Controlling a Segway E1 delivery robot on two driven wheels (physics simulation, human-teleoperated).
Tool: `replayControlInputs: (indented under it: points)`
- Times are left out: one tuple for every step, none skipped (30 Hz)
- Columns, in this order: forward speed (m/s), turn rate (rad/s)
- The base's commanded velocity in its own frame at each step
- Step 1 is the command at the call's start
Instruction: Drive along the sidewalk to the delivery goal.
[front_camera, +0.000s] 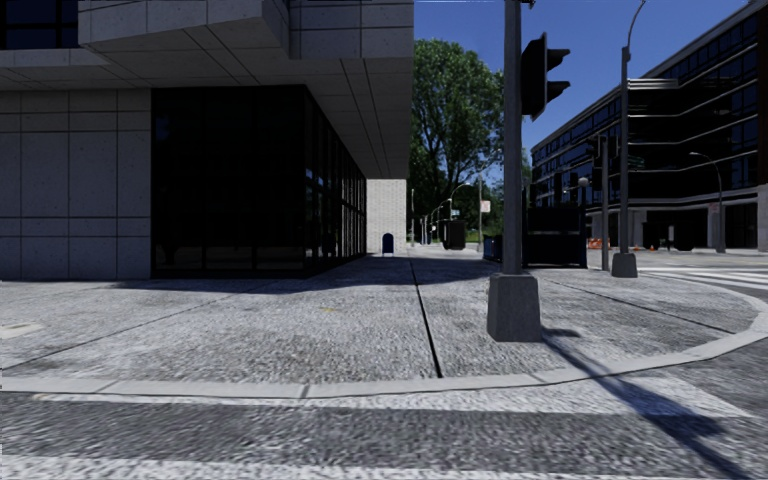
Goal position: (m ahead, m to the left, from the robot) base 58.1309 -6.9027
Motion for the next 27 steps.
replayControlInputs:
  points:
    - [2.0,0.24]
    - [2.0,0.25]
    - [2.0,0.25]
    - [2.0,0.25]
    - [2.0,0.25]
    - [2.0,0.25]
    - [2.0,0.25]
    - [2.0,0.25]
    - [2.0,0.25]
    - [2.0,0.25]
    - [2.0,0.25]
    - [2.0,0.25]
    - [2.0,0.25]
    - [2.0,0.25]
    - [2.0,0.25]
    - [1.96,0.25]
    - [1.95,0.25]
    - [1.95,0.25]
    - [1.85,0.25]
    - [1.57,0.25]
    - [1.23,0.25]
    - [1.09,0.25]
    - [1.05,0.25]
    - [1.04,0.24]
    - [1.04,0.15]
    - [1.04,0.06]
    - [1.04,0.0]
